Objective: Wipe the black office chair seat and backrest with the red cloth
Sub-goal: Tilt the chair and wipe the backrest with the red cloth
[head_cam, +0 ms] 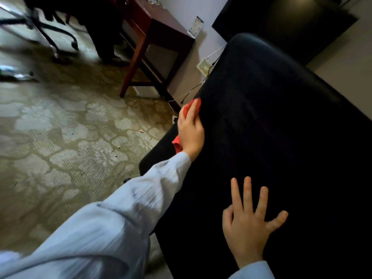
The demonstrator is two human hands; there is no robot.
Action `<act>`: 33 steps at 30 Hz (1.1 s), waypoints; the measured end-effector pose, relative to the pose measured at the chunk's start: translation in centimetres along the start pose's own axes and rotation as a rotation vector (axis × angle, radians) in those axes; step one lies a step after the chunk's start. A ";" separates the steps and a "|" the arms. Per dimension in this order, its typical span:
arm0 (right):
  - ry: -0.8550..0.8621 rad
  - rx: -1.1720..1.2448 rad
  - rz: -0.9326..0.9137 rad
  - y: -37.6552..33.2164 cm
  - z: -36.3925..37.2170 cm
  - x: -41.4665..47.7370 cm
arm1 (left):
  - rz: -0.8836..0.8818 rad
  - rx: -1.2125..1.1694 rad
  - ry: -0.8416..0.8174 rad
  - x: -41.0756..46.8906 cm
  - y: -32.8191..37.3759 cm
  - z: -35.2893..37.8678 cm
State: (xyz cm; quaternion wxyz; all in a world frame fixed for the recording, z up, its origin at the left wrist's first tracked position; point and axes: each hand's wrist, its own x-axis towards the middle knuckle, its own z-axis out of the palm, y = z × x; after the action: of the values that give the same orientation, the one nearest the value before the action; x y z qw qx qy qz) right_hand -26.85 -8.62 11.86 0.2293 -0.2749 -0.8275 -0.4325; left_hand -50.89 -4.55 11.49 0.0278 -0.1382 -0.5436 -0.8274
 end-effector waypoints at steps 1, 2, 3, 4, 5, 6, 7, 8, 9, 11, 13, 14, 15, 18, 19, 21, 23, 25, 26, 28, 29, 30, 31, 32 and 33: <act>0.012 -0.004 -0.021 -0.2 0.1 0.2 | -0.051 0.028 0.007 -0.6 -1.9 -0.5; 0.021 -0.001 -0.039 -0.5 0.2 0.5 | -0.112 0.061 0.016 -1.2 -3.9 -1.1; 0.026 0.001 -0.052 -0.7 0.2 0.8 | -0.189 0.101 0.026 -1.9 -5.9 -1.8; 0.029 0.002 -0.058 -0.9 0.2 1.1 | -0.283 0.140 0.032 -2.6 -7.6 -2.6; 0.024 0.007 -0.060 -1.2 0.1 1.3 | -0.396 0.172 0.037 -3.4 -9.2 -3.5; 0.017 0.016 -0.059 -1.4 0.1 1.4 | -0.511 0.189 0.043 -4.2 -10.4 -4.2; 0.008 0.021 -0.060 -1.6 0.0 1.6 | -0.602 0.186 0.048 -4.8 -11.2 -4.8; 0.003 0.020 -0.064 -1.8 -0.1 1.8 | -0.646 0.171 0.054 -5.1 -11.6 -5.0; 0.003 0.014 -0.073 -1.9 -0.1 1.9 | -0.639 0.151 0.062 -5.1 -11.5 -5.0; -0.001 0.004 -0.088 -2.1 -0.1 2.1 | -0.531 0.118 0.057 -4.3 -10.2 -4.4; -0.011 0.005 -0.100 -2.2 -0.1 2.4 | -0.364 0.062 0.024 -2.7 -7.4 -3.3; -0.016 0.010 -0.105 -2.3 -0.1 2.5 | -0.265 0.015 -0.005 -1.6 -5.5 -2.5; -0.025 0.016 -0.110 -2.4 -0.2 2.6 | -0.164 -0.049 -0.038 -0.5 -3.5 -1.6; -0.070 0.020 -0.110 -3.0 -0.5 3.1 | 0.088 -0.166 -0.142 2.9 1.2 0.9; -0.081 0.022 -0.102 -3.1 -0.6 3.3 | 0.127 -0.137 -0.154 3.6 1.5 1.5; -0.100 0.025 -0.088 -3.3 -0.7 3.6 | 0.141 -0.105 -0.151 4.3 0.5 1.8; -0.111 0.034 -0.089 -3.5 -0.7 3.8 | 0.094 -0.095 -0.138 4.4 -1.9 1.5; -0.121 0.053 -0.097 -3.7 -0.6 4.0 | -0.018 -0.042 -0.120 4.8 -4.6 0.8; -0.126 0.062 -0.096 -3.7 -0.6 4.1 | -0.087 -0.002 -0.117 5.0 -6.0 0.3; -0.132 0.069 -0.091 -3.9 -0.4 4.4 | -0.217 0.080 -0.123 4.9 -9.0 -0.8; -0.133 0.071 -0.089 -4.1 -0.4 4.5 | -0.284 0.112 -0.128 4.5 -10.6 -1.4; -0.135 0.073 -0.089 -4.3 -0.4 4.6 | -0.359 0.140 -0.131 4.0 -12.0 -1.9; -0.140 0.075 -0.089 -4.4 -0.4 4.8 | -0.452 0.164 -0.121 3.4 -13.2 -2.4; -0.148 0.077 -0.089 -4.5 -0.5 5.0 | -0.553 0.182 -0.103 2.8 -14.4 -2.8; -0.157 0.083 -0.087 -4.5 -0.5 5.1 | -0.647 0.189 -0.075 2.3 -15.1 -3.1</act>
State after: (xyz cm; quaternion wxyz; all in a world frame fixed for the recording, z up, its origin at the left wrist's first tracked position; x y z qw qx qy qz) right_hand -33.53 -9.86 12.62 0.1557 -0.2621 -0.8713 -0.3846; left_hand -56.63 -1.01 -2.51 -0.2432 0.0143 -0.6344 -0.7336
